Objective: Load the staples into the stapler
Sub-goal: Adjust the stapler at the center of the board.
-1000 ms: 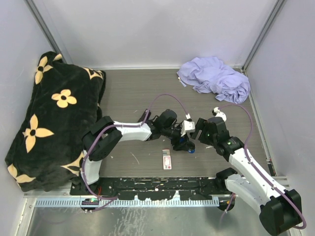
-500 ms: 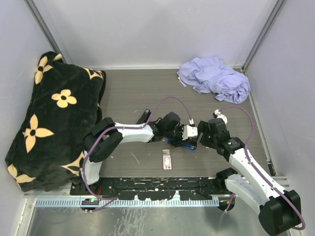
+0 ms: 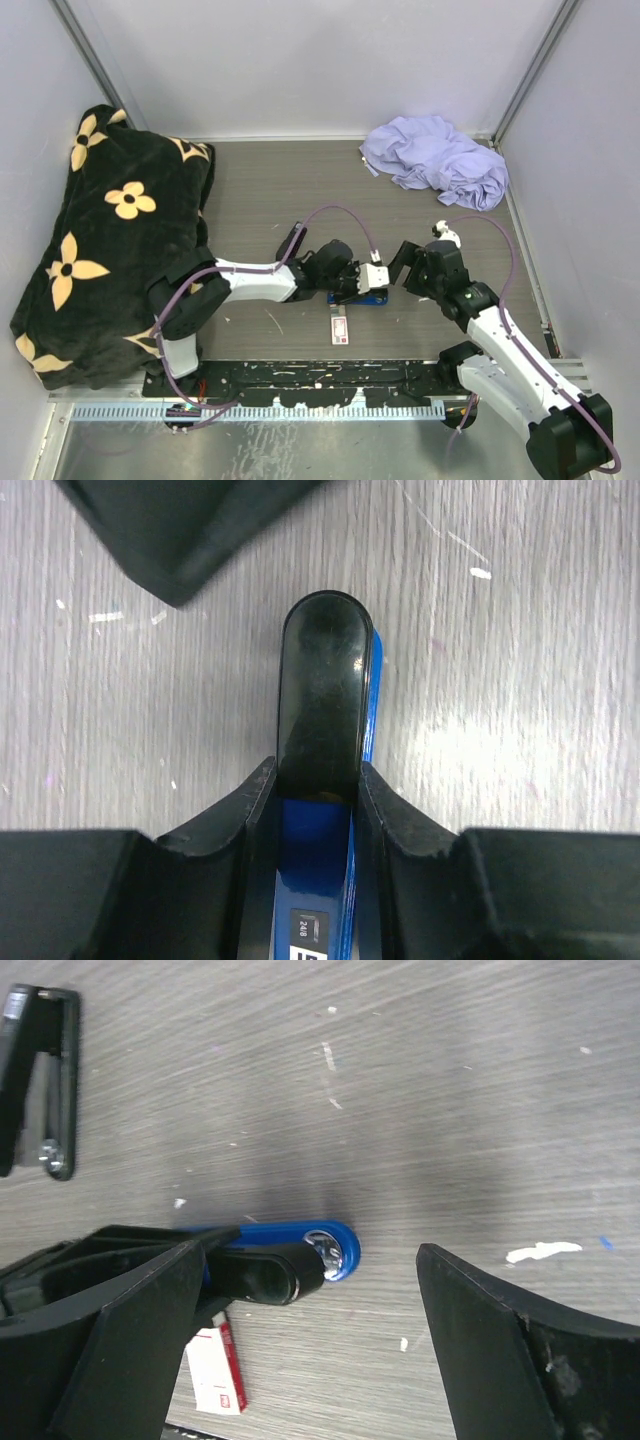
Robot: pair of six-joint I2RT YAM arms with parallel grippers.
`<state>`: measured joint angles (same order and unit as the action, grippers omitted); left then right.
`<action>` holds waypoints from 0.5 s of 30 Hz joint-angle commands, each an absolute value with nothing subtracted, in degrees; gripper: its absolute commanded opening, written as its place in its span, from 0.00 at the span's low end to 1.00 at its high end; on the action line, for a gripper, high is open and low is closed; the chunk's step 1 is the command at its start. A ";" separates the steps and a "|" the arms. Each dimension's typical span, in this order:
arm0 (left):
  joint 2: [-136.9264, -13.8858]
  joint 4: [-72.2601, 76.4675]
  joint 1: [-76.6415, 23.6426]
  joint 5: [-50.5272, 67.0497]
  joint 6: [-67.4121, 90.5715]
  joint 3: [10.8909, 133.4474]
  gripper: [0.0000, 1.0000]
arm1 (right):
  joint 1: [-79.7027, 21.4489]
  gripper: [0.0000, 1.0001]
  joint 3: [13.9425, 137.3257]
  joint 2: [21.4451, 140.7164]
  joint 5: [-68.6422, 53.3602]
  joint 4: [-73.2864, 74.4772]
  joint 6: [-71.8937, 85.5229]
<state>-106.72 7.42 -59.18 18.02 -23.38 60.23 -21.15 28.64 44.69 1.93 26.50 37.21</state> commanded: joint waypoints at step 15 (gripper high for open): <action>-89.07 21.79 -51.77 22.84 -8.39 45.74 0.00 | -16.20 0.96 19.13 44.95 -26.38 0.93 40.54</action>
<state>-95.24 12.91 -52.40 19.94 -11.64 46.30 -17.37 20.82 44.66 -17.28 10.15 38.68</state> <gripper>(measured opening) 0.309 0.955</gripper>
